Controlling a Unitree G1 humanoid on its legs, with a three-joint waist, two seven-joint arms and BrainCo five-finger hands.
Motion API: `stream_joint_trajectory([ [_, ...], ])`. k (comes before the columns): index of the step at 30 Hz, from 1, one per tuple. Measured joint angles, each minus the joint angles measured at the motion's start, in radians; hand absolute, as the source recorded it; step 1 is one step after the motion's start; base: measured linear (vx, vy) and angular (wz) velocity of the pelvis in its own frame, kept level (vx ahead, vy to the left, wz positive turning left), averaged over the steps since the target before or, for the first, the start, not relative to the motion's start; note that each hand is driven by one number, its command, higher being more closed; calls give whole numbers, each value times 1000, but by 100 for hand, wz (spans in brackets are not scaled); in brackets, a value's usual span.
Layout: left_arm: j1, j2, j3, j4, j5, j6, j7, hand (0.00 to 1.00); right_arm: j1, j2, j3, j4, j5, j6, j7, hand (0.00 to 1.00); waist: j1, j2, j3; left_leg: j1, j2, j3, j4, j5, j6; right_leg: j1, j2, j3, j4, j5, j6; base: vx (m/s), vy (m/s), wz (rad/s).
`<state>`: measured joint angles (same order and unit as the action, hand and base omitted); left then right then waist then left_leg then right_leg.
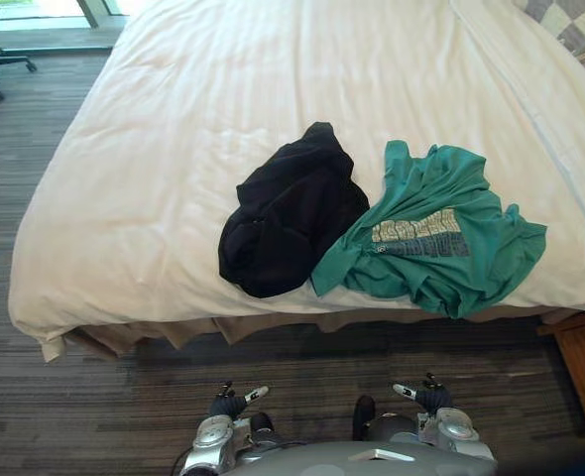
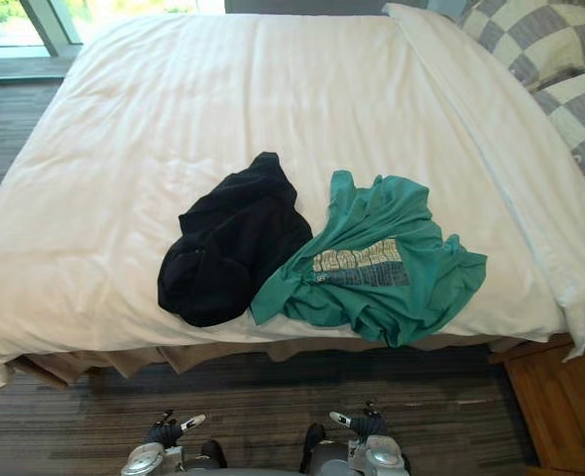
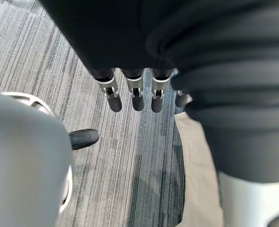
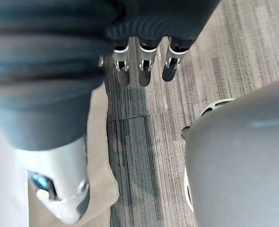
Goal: Tidy the bed and pick cloth on bed and put in laundry
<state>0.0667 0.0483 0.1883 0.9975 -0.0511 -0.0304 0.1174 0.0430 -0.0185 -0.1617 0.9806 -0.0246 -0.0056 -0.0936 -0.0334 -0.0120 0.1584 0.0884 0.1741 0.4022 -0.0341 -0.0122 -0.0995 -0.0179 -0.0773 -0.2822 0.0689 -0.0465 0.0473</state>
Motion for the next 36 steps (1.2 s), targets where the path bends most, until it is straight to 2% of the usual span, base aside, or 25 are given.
stream_joint_trajectory([
  [3, 8, -1, 43, 1, -19, 3, 13, 0, 6, 19, -62, 5, 15, 5, -3, 0, 1, -2, -2, 3, -15, -2, -2, -2, 3, 27, -8, -2, -49, 29, 2, -39, 51, 3],
  [4, 17, -4, 84, 2, -43, 4, 14, 0, 15, 25, -118, 11, 54, 8, -9, 0, 2, 2, -6, 6, -19, -2, -6, -2, 3, 34, -11, -2, -62, 36, 4, 0, 0, 0],
  [7, 37, -7, 283, 4, -115, 7, 20, 0, 69, 39, -310, 1, 219, 9, -46, 0, 19, 14, -22, 34, -26, 1, -32, 0, 5, 58, -11, -3, -77, 41, 5, 0, 0, 0],
  [8, 42, -2, 378, 4, -136, 9, 23, 0, 103, 38, -383, -9, 296, 7, -66, 0, 25, 31, -33, 36, -27, 1, -38, -1, 5, 66, -11, -6, -86, 41, 5, 0, 0, 0],
  [9, 42, 4, 446, -1, -139, 15, 30, 0, 124, 37, -437, -25, 341, 5, -80, 0, 25, 32, -49, 37, -27, 1, -45, 0, 5, 66, -11, -7, -89, 41, 6, 38, -6, 2],
  [10, 43, 8, 486, -3, -150, 18, 40, 0, 136, 37, -471, -36, 367, 0, -90, 0, 25, 36, -58, 40, -26, 2, -53, 0, 5, 66, -12, -7, -90, 40, 6, 53, -2, -1],
  [12, 42, 37, 626, -17, -178, 27, 55, 0, 162, 35, -598, -104, 424, -7, -121, 0, 24, 61, -71, 49, -27, 5, -62, 0, 5, 68, -16, -7, -92, 39, 8, 55, 7, -2],
  [15, 9, 90, 759, -66, -278, 16, 68, 0, 170, 34, -733, -191, 488, -28, -165, 0, 22, 68, -92, 54, -28, 12, -62, -5, -1, 79, -11, -10, -99, 33, 15, 14, 0, 0],
  [16, 5, 101, 773, -78, -300, 11, 74, 0, 168, 33, -749, -210, 503, -33, -172, 0, 22, 66, -100, 52, -28, 12, -62, -6, -1, 79, -11, -10, -102, 33, 16, 31, -13, 2],
  [19, -11, 137, 771, -191, -430, -36, 108, 0, 151, 18, -798, -318, 534, -63, -208, 0, 22, 54, -125, 51, -29, 8, -62, -8, -5, 79, -7, -10, -105, 29, 18, 47, -17, 1],
  [21, -13, 156, 711, -314, -512, -84, 134, 0, 132, -5, -804, -428, 530, -72, -228, 0, 23, 50, -139, 43, -32, 0, -62, -12, -4, 74, -7, -12, -104, 24, 17, 30, -26, 4],
  [25, -49, 219, 602, -492, -572, -145, 165, 0, 74, -71, -798, -569, 510, -90, -237, 0, 22, 47, -145, 32, -34, -4, -49, -16, 1, 58, -12, -10, -88, 16, 15, 17, -6, 0],
  [27, -66, 250, 569, -547, -567, -159, 174, 0, 59, -105, -776, -596, 499, -97, -242, 0, 21, 48, -144, 32, -35, -9, -44, -16, 2, 58, -14, -9, -83, 11, 15, 0, 0, 0],
  [30, -116, 319, 503, -637, -536, -184, 174, 0, 19, -191, -720, -627, 427, -100, -232, 0, 19, 57, -135, 30, -31, -29, -23, -27, 7, 52, -17, -7, -54, -7, 11, 4, -37, 0],
  [33, -154, 391, 423, -726, -437, -199, 175, 0, -18, -292, -659, -654, 312, -100, -211, 0, 16, 68, -128, 14, -30, -29, -12, -29, 8, 28, -19, 4, -36, -10, 11, -13, -23, -7],
  [36, -206, 449, 340, -745, -325, -201, 173, 0, -62, -366, -573, -650, 242, -100, -177, 0, 10, 63, -122, 14, -29, -29, 5, -32, 12, 26, -21, 20, -29, -10, 11, -20, -20, -10],
])
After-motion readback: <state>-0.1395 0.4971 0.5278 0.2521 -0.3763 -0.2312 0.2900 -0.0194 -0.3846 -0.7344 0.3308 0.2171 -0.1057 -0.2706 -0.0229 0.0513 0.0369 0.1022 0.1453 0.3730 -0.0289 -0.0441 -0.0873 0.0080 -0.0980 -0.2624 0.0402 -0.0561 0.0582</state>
